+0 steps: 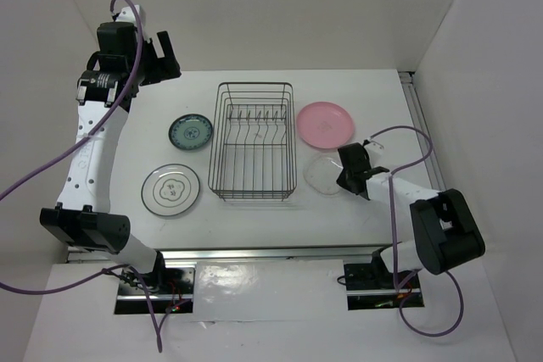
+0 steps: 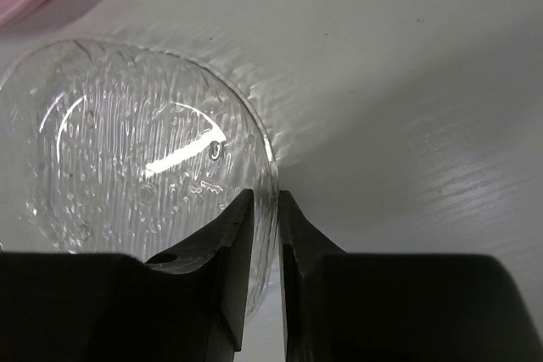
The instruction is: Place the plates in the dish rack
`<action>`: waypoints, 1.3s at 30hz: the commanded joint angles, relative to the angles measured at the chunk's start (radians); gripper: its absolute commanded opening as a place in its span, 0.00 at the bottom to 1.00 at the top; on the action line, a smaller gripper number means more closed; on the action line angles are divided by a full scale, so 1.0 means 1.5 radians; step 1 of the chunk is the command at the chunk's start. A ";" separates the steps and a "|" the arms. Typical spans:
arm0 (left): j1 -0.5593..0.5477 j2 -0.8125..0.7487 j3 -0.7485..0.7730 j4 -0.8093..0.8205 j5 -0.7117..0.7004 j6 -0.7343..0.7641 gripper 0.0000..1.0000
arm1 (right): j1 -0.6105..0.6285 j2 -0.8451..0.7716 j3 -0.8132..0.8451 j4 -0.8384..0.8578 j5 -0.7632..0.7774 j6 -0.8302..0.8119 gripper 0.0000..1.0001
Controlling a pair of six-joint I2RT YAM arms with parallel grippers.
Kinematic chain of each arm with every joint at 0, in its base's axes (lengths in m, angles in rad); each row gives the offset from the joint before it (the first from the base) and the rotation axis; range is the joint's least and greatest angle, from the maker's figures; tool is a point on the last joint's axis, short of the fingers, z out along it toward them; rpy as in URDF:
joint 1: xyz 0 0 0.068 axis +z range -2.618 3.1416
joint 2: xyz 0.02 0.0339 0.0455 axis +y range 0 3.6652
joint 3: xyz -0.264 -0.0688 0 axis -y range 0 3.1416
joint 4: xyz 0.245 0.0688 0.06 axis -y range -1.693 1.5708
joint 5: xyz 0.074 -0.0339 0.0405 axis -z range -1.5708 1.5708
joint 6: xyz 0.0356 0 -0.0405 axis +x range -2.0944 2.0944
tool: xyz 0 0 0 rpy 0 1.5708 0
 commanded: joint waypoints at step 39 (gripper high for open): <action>0.012 0.087 0.012 0.001 0.035 -0.039 1.00 | 0.120 -0.086 0.245 -0.403 0.425 0.119 0.00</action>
